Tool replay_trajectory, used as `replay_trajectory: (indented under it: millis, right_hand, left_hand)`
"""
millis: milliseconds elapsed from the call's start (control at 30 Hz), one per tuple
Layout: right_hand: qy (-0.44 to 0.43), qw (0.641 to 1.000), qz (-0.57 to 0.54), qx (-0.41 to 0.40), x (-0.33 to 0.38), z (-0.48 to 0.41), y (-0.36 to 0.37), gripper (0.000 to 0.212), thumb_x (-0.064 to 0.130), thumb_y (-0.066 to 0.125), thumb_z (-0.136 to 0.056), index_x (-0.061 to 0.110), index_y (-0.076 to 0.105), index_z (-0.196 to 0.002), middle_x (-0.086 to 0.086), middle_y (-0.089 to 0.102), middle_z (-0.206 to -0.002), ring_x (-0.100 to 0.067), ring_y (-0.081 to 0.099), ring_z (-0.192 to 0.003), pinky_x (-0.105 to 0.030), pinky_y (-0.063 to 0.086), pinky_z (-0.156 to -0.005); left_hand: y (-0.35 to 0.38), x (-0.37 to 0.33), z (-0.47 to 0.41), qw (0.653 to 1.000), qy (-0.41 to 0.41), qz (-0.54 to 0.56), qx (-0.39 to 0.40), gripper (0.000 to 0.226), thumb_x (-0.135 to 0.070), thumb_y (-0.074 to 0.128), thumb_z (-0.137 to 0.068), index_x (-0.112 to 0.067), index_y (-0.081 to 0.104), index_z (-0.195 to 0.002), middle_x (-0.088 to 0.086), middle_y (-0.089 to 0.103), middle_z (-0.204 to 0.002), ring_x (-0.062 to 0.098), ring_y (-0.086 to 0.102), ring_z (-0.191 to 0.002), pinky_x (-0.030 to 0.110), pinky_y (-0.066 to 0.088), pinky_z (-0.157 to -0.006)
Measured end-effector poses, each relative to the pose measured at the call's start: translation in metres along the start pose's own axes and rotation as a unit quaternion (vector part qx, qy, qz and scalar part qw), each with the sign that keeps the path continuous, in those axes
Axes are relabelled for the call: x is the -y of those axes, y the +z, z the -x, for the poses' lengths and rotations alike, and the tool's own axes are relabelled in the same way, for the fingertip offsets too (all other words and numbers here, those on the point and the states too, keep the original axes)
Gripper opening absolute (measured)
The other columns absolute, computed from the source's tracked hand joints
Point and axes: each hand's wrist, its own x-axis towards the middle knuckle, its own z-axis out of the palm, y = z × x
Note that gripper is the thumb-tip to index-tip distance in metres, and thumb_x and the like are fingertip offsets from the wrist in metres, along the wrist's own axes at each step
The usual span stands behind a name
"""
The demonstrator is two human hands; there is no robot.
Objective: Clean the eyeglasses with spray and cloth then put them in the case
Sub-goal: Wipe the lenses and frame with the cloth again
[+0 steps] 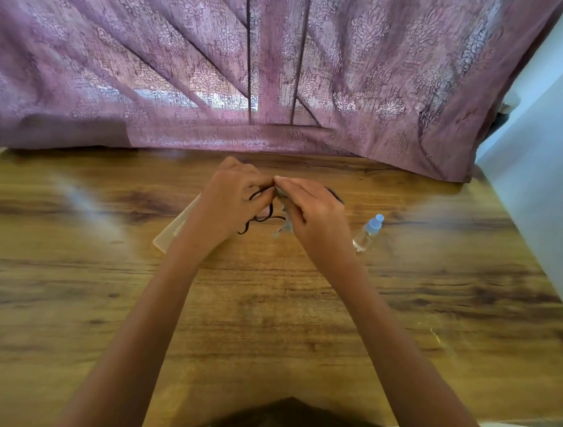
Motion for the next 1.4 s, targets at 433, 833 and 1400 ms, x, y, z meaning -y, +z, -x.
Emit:
replay_trajectory:
  millis: [433, 833, 1400]
  right_hand:
    - [0.006, 0.999, 0.018, 0.026, -0.003, -0.011, -0.011, 0.022, 0.007, 0.056, -0.088, -0.005, 0.072, -0.096, -0.014, 0.072, -0.087, -0.027, 0.069, -0.078, -0.036, 0.057, -0.068]
    - [0.04, 0.999, 0.018, 0.004, -0.019, -0.01, -0.012, 0.021, -0.011, 0.061, -0.081, -0.002, 0.073, -0.095, -0.012, 0.073, -0.088, -0.025, 0.069, -0.08, -0.037, 0.057, -0.069]
    - [0.285, 0.952, -0.043, -0.107, -0.045, -0.002, -0.011, 0.015, 0.011, 0.073, -0.083, 0.016, 0.077, -0.098, 0.004, 0.074, -0.088, -0.005, 0.061, -0.07, -0.034, 0.056, -0.067]
  left_hand:
    - [-0.002, -0.001, 0.002, 0.999, 0.021, -0.02, -0.013, 0.017, -0.017, 0.069, -0.088, -0.008, 0.076, -0.1, 0.008, 0.074, -0.09, 0.023, 0.046, -0.09, 0.022, 0.029, -0.076]
    - [-0.011, 0.008, 0.008, 0.999, 0.001, -0.012, -0.039, 0.017, -0.02, 0.069, -0.088, -0.01, 0.076, -0.1, -0.004, 0.069, -0.089, 0.018, 0.046, -0.093, 0.011, 0.033, -0.078]
    - [-0.024, 0.002, 0.008, 0.992, 0.004, -0.027, -0.12, 0.016, -0.015, 0.068, -0.088, -0.005, 0.076, -0.098, 0.008, 0.074, -0.089, 0.021, 0.051, -0.093, 0.022, 0.032, -0.086]
